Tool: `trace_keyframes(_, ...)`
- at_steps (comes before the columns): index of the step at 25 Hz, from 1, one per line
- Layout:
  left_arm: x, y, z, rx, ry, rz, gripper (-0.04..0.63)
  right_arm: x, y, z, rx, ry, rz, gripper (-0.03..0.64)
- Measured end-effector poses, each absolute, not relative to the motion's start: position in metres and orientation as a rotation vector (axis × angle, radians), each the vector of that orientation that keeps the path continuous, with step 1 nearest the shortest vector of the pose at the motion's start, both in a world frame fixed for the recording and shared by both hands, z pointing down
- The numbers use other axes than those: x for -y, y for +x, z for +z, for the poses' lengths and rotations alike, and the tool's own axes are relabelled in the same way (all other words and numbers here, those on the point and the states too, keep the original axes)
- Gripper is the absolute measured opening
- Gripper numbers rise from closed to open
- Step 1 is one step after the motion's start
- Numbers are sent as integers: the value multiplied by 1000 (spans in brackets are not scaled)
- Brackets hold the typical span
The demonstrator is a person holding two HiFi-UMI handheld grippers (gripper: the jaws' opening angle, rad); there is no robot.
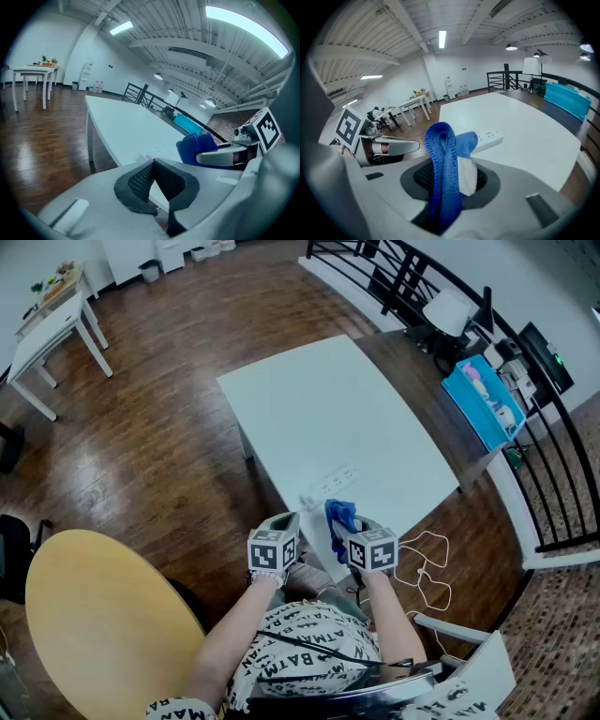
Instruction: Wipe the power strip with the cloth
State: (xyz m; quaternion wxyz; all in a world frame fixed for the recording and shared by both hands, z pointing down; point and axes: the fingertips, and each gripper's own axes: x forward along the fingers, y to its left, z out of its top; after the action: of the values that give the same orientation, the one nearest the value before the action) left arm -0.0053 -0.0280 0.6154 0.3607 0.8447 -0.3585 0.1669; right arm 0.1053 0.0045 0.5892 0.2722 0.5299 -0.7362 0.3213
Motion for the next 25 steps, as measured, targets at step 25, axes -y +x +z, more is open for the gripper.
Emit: trace_keyframes(25,62,-9,660,1097,1991,448,0,83,45,639,1955,894,749,126)
